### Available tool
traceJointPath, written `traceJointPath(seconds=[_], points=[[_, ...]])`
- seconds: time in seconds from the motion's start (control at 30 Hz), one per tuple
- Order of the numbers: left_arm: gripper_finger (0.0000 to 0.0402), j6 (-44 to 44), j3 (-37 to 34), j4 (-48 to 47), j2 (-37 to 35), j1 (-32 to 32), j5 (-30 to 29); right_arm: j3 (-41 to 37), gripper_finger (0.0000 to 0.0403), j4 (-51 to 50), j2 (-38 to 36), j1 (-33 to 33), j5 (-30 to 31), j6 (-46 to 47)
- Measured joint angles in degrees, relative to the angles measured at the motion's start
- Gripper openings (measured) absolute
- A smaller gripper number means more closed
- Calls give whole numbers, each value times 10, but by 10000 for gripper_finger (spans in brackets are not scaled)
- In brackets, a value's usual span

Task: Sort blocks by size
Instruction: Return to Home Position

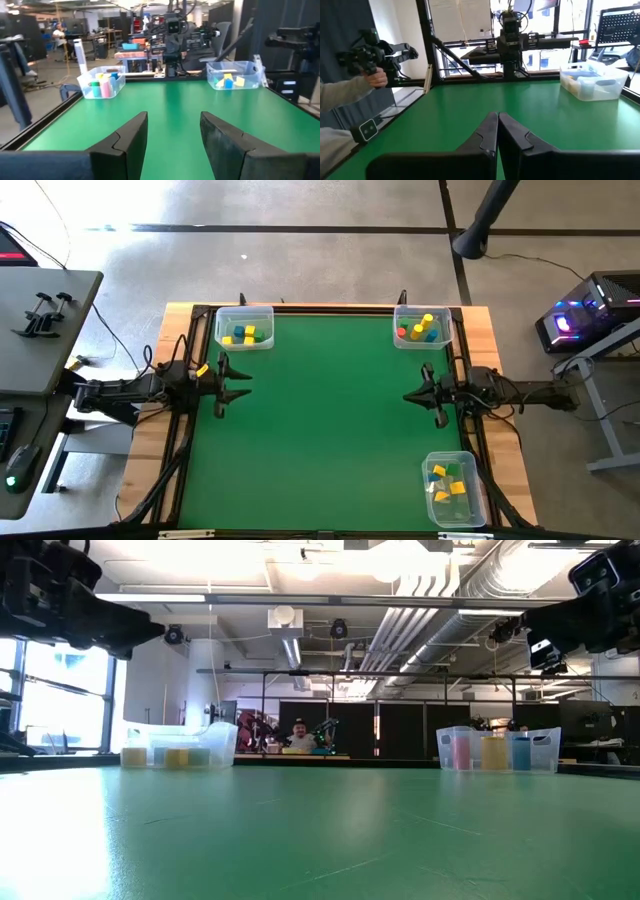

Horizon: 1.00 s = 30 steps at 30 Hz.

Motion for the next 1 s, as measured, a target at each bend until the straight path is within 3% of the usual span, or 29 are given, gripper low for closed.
traceJointPath(seconds=[0.13,0.37,0.67,0.83,1.0], points=[[141,10,0,3,1,0,20,0,0,0,0,4,0,0],[10,14,0,3,11,0,20,0,0,0,0,5,3,0],[1,-17,0,3,15,0,18,0,0,0,0,4,8,1],[1,-27,0,3,15,0,4,0,0,0,0,4,28,45],[0,-28,0,2,15,0,2,0,0,-1,0,4,39,15]])
